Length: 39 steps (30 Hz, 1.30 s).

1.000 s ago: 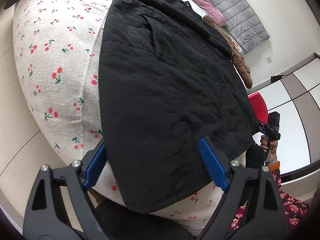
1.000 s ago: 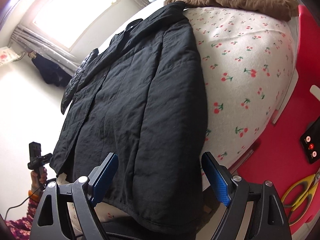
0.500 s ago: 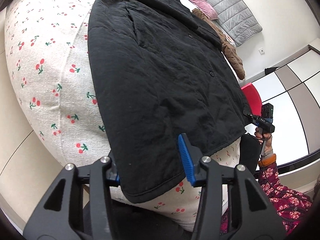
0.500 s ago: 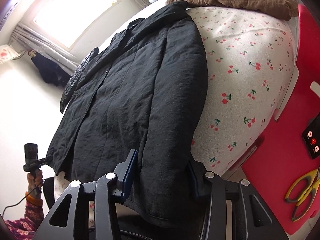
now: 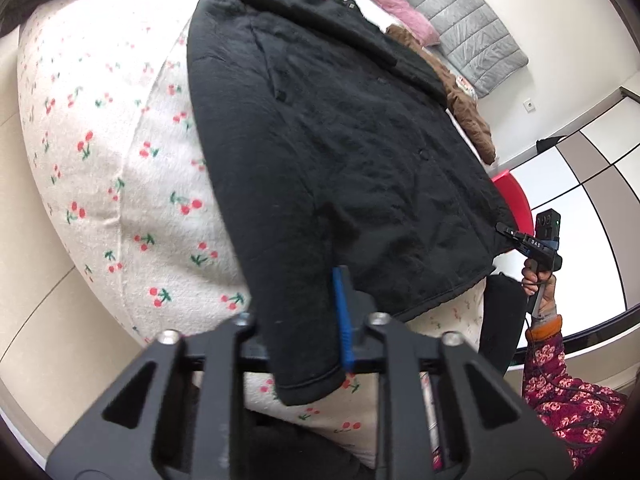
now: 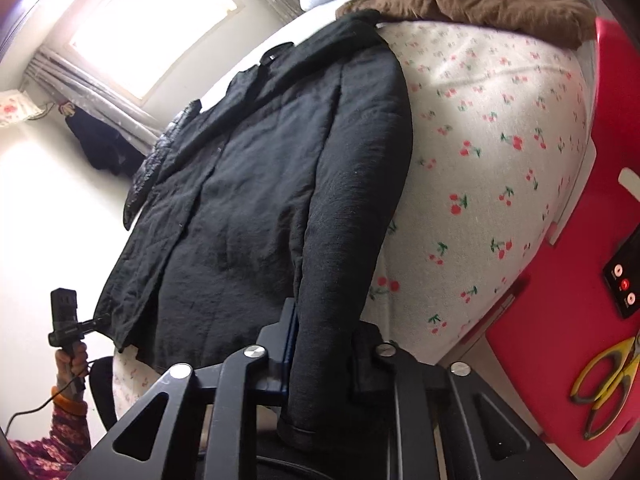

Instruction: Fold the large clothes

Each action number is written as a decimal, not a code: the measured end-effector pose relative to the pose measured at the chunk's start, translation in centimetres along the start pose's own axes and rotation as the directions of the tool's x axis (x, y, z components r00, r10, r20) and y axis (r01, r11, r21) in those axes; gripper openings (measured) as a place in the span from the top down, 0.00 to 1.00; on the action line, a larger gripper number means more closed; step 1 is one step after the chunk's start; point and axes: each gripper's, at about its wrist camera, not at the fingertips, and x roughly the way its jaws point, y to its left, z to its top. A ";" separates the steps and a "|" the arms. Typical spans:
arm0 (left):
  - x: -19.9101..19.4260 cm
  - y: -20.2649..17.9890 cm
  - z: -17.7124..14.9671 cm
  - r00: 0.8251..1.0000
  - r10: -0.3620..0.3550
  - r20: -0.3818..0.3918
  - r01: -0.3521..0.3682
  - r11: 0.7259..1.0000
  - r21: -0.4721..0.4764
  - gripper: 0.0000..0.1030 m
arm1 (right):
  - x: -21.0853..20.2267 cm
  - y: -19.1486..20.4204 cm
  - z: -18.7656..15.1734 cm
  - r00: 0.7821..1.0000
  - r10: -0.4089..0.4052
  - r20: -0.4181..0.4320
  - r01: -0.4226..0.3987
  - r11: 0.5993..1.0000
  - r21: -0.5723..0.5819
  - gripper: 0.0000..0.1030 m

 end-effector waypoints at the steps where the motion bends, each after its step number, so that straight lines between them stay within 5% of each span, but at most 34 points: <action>1: -0.3 -0.3 0.1 1.000 -0.011 0.017 0.011 1.000 0.000 0.87 | -0.5 0.4 0.2 1.000 0.007 0.021 -0.007 1.000 -0.004 0.85; 12: -4.3 -5.3 4.4 0.965 -0.142 0.221 0.126 0.988 0.084 0.90 | -5.1 5.9 4.7 0.969 0.110 0.223 -0.084 0.989 -0.119 0.87; 21: -7.5 -8.9 14.9 0.908 -0.170 0.382 0.108 0.978 0.179 0.89 | -5.7 9.0 13.1 0.922 0.143 0.360 -0.090 0.983 -0.158 0.87; 28: -6.4 -8.5 26.3 0.862 -0.073 0.502 0.004 0.990 0.138 0.89 | -3.2 8.3 23.0 0.884 0.099 0.456 -0.057 0.993 -0.105 0.87; 32: -3.2 -6.1 33.8 0.842 0.022 0.539 -0.071 0.995 0.070 0.89 | 0.6 7.4 29.0 0.886 0.048 0.460 -0.027 0.998 -0.052 0.87; 39: 6.7 -1.1 42.6 0.853 0.177 0.492 -0.201 0.980 -0.004 0.89 | 10.9 5.3 37.0 0.917 -0.063 0.394 0.070 0.998 -0.005 0.86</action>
